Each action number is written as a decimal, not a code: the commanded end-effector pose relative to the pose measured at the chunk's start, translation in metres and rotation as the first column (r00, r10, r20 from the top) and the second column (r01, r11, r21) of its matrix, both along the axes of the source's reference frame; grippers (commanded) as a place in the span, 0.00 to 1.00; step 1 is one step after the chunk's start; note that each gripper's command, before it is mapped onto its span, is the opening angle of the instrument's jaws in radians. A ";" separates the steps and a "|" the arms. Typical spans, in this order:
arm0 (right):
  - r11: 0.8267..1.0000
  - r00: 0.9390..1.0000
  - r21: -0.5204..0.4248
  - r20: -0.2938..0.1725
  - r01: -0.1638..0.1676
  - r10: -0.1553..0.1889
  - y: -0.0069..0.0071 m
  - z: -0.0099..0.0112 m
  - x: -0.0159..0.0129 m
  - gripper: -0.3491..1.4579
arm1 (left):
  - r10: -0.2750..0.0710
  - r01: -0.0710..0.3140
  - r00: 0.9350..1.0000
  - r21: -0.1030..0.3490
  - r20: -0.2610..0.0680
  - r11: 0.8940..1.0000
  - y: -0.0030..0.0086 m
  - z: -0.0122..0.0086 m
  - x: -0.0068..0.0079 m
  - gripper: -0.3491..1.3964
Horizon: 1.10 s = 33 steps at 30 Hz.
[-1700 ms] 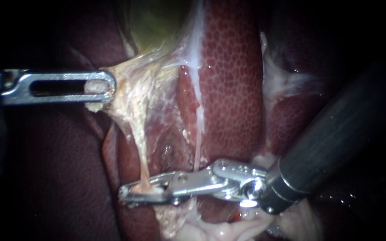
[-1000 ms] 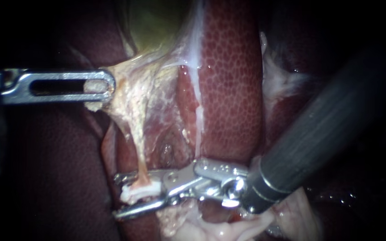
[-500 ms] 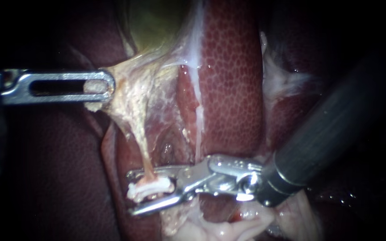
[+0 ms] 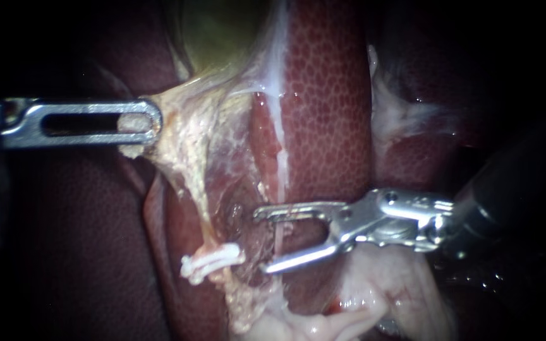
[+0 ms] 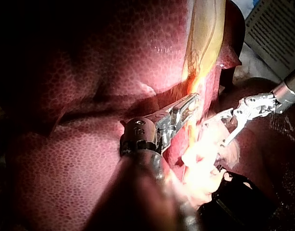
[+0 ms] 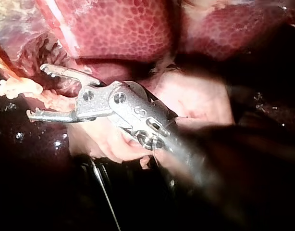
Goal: Going back second clip left tube
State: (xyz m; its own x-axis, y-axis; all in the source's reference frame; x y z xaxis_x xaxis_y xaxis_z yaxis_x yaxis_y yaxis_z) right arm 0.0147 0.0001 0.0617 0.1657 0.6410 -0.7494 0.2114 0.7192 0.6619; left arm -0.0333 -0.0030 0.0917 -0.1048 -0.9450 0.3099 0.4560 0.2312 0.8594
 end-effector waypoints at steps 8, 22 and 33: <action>0.999 1.000 -0.046 0.029 -0.003 0.004 0.0032 -0.0046 -0.0036 0.52 | 0.000 0.000 1.000 0.000 0.000 1.000 0.0000 0.0000 0.0000 0.00; 0.997 0.999 -0.082 0.048 -0.003 0.007 0.0051 -0.0077 -0.0063 0.52 | 0.000 0.000 1.000 -0.001 0.000 1.000 0.0000 0.0003 -0.0002 0.00; 0.996 0.998 -0.091 0.053 -0.011 0.016 0.0048 -0.0078 -0.0063 0.52 | -0.004 0.004 1.000 -0.009 -0.001 1.000 0.0001 0.0025 -0.0009 0.00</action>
